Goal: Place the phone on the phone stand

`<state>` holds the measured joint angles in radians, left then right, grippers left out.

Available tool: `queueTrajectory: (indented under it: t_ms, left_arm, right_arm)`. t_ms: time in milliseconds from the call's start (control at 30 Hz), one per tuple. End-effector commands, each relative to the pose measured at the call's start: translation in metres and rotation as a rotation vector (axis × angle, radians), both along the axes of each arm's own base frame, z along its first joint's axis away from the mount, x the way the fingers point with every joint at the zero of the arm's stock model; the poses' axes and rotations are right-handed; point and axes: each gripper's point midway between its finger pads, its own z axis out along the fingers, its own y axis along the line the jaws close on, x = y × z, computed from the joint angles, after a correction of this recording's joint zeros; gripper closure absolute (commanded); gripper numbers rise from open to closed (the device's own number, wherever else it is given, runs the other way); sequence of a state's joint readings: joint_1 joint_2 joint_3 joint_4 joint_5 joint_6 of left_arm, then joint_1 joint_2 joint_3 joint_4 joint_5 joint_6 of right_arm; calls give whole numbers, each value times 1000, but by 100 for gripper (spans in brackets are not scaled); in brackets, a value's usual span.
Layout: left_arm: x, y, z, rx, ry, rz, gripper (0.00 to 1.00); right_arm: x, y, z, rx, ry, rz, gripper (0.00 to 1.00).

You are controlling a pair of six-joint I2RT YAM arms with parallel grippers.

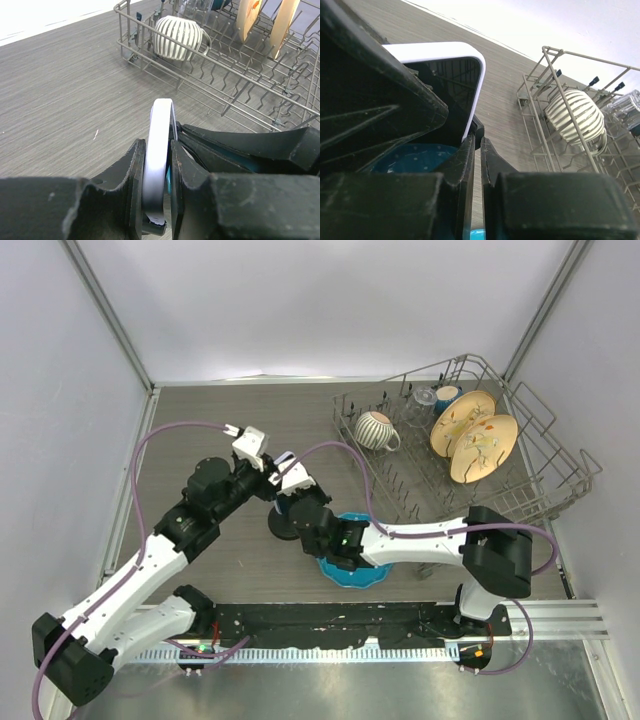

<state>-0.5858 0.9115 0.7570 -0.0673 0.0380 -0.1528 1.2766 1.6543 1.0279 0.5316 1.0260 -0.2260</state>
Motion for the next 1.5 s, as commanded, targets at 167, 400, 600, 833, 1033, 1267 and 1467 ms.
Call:
queueTrajectory:
  t_ms: [167, 400, 600, 833, 1033, 1267, 1467]
  left_arm:
    - [31, 73, -79, 344, 79, 306, 100]
    - [28, 69, -75, 317, 58, 284, 100]
    - [23, 62, -72, 294, 57, 232, 100]
    - [-1, 37, -48, 251, 36, 28, 100]
    - [-41, -10, -15, 129, -24, -313, 100]
    - [-56, -14, -22, 173, -16, -413, 100]
    - [-59, -12, -15, 152, -49, -404, 100]
  right_arm:
    - [-83, 71, 90, 332, 33, 412, 99]
    - [-114, 54, 88, 315, 110, 617, 91]
    - [-61, 4, 77, 304, 215, 503, 84]
    - [-39, -21, 77, 277, 201, 690, 78]
    - [-47, -11, 64, 164, 197, 962, 18]
    - [-21, -11, 50, 158, 219, 1074, 13]
    - [-19, 3, 41, 149, 243, 1213, 18]
